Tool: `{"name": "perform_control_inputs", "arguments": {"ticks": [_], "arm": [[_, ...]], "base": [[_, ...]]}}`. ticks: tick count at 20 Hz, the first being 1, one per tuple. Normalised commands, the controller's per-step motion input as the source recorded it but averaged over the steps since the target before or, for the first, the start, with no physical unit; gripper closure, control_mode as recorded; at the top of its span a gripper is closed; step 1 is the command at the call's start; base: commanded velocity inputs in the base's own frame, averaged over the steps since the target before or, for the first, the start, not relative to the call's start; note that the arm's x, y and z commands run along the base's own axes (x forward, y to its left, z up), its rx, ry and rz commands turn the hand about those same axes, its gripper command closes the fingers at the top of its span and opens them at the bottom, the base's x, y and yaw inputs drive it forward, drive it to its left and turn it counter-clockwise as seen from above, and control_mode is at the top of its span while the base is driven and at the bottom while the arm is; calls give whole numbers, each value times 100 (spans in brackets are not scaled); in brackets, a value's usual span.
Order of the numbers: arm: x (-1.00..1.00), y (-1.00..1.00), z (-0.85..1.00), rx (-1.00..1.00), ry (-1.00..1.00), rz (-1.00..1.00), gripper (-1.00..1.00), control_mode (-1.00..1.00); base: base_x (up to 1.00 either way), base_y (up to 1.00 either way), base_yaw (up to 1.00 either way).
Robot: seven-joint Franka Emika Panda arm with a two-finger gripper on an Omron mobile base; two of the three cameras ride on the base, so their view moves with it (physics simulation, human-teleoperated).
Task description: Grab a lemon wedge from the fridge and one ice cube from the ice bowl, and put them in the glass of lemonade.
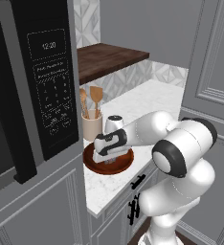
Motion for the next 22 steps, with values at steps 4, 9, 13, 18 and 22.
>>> {"name": "perform_control_inputs", "arguments": {"ticks": [4, 9, 13, 18, 22], "arm": [[0, 0, 0, 0, 0, 0, 100, -100], [0, 0, 0, 0, 0, 0, 100, -100], [0, -8, 23, 6, -5, 0, 100, -100], [0, -6, 29, 9, -4, 0, 100, -100], [0, -8, 19, 6, -2, 0, 100, -100]], "base": [[0, 0, 0], [0, 0, 0], [0, 0, 0], [0, 0, 0], [0, 0, 0]]}}
